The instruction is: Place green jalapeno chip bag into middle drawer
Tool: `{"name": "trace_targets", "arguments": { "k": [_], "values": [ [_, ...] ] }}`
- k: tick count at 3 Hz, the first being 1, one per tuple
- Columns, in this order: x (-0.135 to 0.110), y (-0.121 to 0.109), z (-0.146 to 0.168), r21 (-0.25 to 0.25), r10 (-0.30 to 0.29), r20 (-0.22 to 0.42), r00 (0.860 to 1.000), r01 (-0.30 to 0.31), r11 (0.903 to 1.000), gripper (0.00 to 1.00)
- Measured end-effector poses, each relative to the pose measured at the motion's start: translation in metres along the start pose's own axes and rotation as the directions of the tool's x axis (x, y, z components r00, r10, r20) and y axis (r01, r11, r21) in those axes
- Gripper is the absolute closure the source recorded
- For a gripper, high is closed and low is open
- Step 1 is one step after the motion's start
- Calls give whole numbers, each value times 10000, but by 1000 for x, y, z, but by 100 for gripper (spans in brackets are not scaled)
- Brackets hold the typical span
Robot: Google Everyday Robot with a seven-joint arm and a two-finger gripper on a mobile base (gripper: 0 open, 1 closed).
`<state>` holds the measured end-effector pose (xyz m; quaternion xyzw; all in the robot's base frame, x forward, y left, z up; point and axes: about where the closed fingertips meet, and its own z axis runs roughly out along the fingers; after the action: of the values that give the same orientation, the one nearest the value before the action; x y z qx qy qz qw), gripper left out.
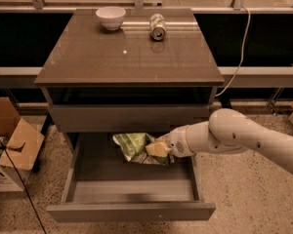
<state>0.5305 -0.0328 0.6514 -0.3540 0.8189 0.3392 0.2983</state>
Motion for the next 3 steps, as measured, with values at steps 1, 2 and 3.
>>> {"name": "trace_targets", "arguments": {
  "k": [1, 2, 3],
  "values": [
    [16, -6, 22, 66, 253, -433, 9987, -251, 9997, 100],
    [39, -17, 49, 148, 578, -859, 9946, -568, 9983, 100],
    [74, -38, 78, 245, 1092, -1148, 9874, -1071, 9940, 100]
  ]
}}
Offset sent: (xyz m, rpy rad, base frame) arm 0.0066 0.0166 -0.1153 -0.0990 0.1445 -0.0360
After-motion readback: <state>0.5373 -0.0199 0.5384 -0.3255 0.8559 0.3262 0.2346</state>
